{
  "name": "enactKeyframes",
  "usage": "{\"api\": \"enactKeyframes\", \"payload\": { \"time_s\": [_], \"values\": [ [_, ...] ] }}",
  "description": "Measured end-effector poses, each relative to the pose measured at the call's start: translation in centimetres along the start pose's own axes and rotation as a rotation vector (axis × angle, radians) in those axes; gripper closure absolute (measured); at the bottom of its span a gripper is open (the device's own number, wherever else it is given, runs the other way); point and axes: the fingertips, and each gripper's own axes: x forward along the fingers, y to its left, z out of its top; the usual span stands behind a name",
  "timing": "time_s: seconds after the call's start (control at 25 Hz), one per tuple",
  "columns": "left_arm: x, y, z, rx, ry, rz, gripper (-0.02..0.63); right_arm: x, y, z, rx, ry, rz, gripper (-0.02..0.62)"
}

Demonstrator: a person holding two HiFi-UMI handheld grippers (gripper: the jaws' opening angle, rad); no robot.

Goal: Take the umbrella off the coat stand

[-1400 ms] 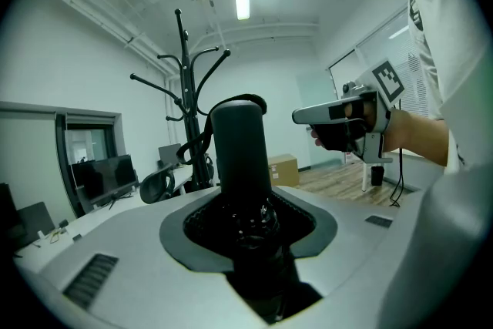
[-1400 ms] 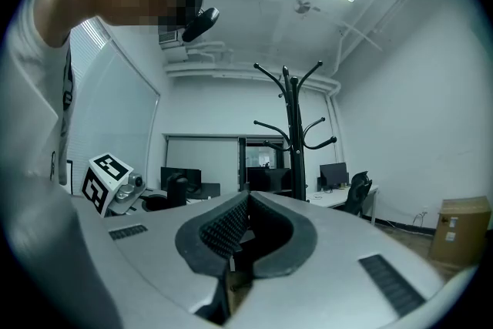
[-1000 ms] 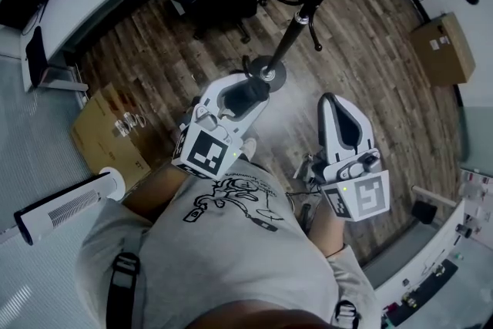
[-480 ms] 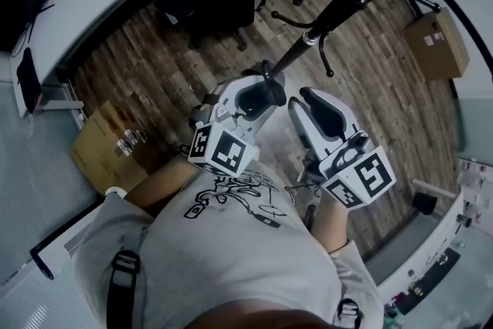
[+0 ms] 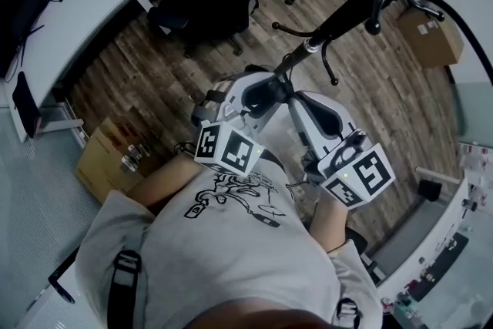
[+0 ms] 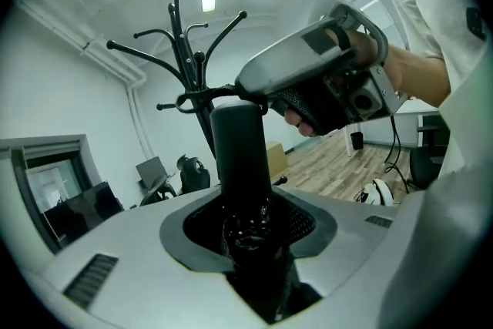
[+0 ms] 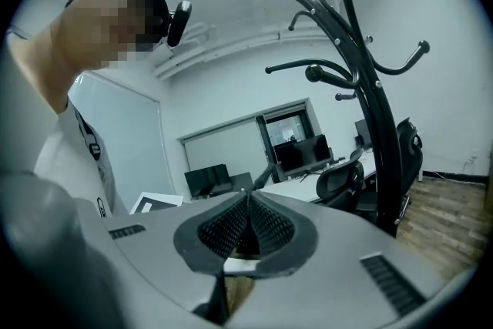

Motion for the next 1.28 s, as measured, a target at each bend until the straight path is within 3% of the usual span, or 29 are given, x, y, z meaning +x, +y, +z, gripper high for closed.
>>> {"api": "enactKeyframes", "payload": {
  "time_s": [0.44,0.88,1.28],
  "values": [
    [1.6,0.5,3.5,-0.073,-0.048,-0.023,0.419,-2.3,-1.6,3.6,0.045,-0.181,0.016,0.572],
    [2.3,1.3,9.7,-0.063,-0.138,0.01,0.419,-5.7,-1.7,8.3,-0.071,-0.319,0.027,0.574],
    [3.5,3.4,11.9,-0.04,-0.161,0.043,0.419,-5.7,-3.4,10.8,-0.125,-0.358,-0.006,0.574]
  ]
}}
